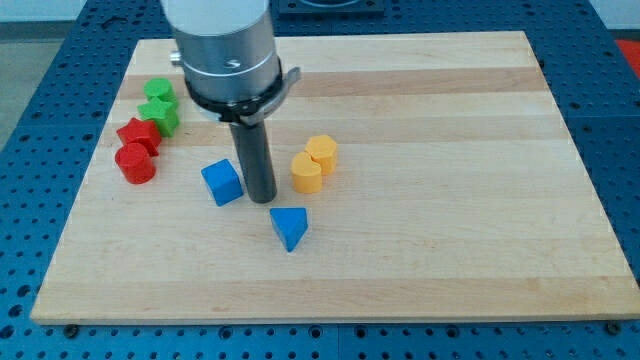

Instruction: Move blue cube to the bottom of the red circle

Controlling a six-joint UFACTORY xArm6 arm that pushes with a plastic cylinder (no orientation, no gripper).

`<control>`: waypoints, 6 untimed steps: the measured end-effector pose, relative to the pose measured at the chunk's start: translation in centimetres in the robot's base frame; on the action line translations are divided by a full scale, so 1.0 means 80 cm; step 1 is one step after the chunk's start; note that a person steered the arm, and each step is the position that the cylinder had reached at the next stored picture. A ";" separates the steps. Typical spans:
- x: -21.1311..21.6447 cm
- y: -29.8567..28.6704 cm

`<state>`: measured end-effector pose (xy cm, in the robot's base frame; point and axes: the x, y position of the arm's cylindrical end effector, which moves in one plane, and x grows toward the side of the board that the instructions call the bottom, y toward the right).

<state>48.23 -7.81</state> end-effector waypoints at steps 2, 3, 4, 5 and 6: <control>-0.013 -0.031; -0.012 -0.078; -0.012 -0.116; -0.012 -0.139; -0.012 -0.153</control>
